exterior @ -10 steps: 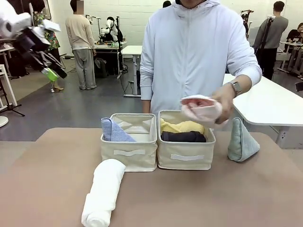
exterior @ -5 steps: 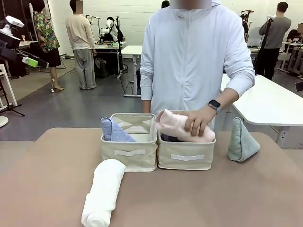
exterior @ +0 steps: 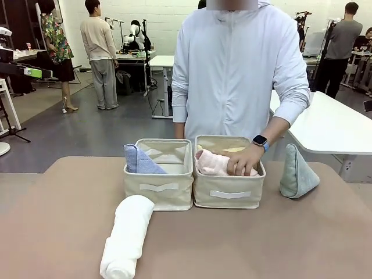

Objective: Sort the towels based on their folding style.
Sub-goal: Pick up another triangle-folded towel from the table and place it in the left Fabric basket.

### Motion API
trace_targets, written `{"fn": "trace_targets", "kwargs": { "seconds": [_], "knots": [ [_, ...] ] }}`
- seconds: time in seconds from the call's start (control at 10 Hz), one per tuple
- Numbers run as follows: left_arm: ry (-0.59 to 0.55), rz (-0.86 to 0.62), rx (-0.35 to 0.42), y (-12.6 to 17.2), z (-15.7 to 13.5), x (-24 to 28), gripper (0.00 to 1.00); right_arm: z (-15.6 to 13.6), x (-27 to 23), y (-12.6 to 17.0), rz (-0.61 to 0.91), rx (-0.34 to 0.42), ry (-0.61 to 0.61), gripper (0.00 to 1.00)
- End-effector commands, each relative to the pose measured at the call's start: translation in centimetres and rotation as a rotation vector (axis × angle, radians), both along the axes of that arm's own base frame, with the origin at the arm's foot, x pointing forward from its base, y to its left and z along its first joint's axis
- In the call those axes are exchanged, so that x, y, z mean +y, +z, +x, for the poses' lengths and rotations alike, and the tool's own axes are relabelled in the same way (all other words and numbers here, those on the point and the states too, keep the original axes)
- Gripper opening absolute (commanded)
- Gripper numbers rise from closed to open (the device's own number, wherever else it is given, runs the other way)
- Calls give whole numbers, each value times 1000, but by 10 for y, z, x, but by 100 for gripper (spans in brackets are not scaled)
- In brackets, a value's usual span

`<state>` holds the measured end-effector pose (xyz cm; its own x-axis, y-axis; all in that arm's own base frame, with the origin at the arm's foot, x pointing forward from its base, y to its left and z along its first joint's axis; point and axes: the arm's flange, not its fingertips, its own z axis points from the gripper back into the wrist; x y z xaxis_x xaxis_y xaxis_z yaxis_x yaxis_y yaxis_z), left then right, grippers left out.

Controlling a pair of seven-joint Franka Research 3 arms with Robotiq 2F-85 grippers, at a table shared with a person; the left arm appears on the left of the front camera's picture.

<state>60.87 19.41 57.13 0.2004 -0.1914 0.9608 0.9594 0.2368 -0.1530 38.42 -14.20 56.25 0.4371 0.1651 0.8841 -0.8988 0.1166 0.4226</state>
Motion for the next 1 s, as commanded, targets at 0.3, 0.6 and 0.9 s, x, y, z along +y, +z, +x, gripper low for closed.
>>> {"fn": "trace_targets", "kwargs": {
  "seconds": [0.3, 0.6, 0.9],
  "knots": [
    [67, 89, -67, -15, -2, -2, 100, 3, 1, 2, 34, -21, 0, 100],
    [57, 50, -60, -8, 6, 7, 100, 0, 0, 0, 0, 0, 0, 100],
    [57, 50, -60, -8, 6, 7, 100, 6, 71, 51, -264, 54, -36, 100]
  ]
}}
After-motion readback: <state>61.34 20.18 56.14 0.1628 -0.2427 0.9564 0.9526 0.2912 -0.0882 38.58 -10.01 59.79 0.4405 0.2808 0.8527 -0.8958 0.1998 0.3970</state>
